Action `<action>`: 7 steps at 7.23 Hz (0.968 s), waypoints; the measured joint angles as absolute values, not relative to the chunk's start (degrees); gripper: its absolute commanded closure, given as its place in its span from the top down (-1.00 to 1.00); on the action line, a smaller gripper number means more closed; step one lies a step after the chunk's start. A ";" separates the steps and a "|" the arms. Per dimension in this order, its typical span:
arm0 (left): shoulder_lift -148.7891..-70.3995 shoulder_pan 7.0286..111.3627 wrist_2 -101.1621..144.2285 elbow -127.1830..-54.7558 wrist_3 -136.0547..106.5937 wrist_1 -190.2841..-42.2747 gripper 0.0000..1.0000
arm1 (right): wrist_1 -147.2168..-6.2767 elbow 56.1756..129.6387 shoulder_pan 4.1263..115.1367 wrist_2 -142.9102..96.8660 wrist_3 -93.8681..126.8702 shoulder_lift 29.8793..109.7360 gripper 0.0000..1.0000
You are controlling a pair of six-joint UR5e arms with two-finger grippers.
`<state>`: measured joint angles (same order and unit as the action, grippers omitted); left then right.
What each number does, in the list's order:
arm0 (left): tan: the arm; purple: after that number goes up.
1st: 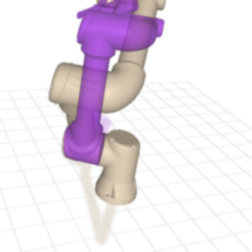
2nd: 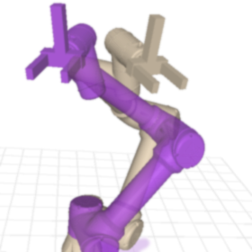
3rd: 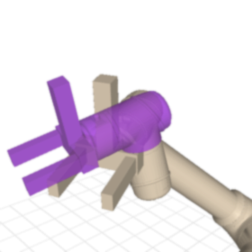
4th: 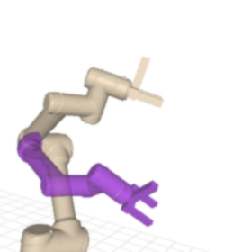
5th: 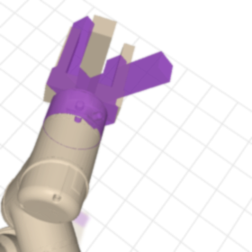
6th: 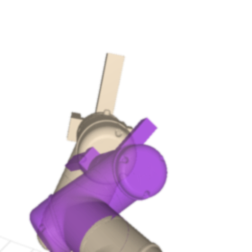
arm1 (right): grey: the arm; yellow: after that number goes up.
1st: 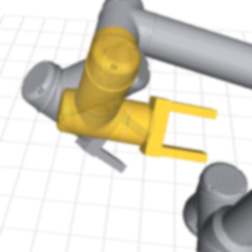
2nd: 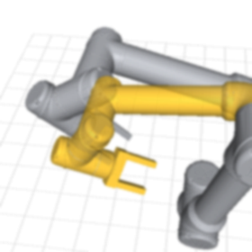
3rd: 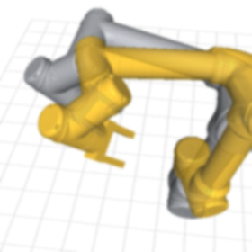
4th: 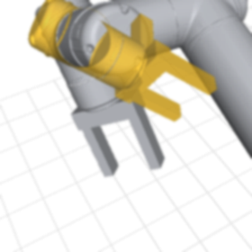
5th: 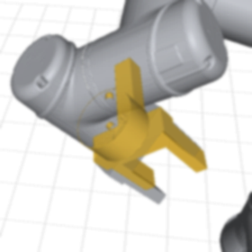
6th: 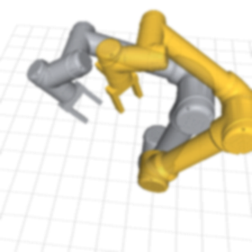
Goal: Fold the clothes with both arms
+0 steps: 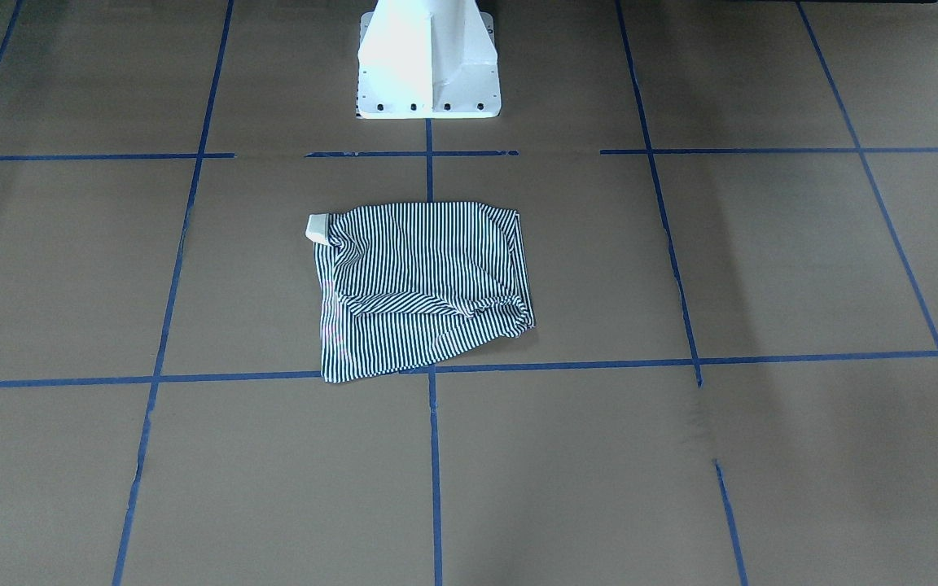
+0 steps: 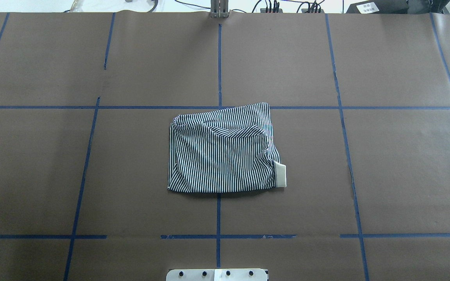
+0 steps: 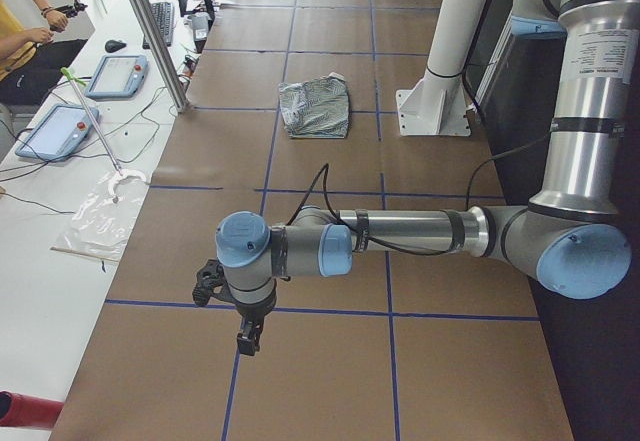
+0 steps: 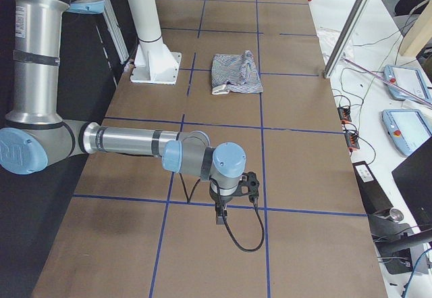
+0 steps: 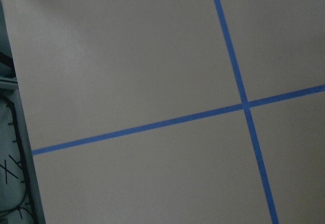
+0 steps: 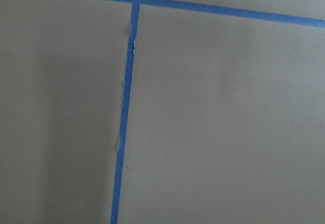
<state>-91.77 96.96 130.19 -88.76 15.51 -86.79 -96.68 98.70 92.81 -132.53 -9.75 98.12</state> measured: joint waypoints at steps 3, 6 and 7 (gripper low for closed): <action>-91.01 96.82 130.40 -91.13 15.66 -86.17 1.00 | -96.60 101.14 92.80 -132.49 -5.42 98.91 1.00; -90.86 96.72 130.34 -91.69 15.84 -86.55 1.00 | -96.59 101.24 92.73 -132.41 -5.28 99.05 1.00; -90.80 96.66 130.64 -91.90 15.81 -86.67 1.00 | -96.59 101.24 92.73 -132.34 -5.28 99.05 1.00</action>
<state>-90.80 96.66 130.64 -91.90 15.81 -86.67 -96.59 101.24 92.73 -132.34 -5.28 99.05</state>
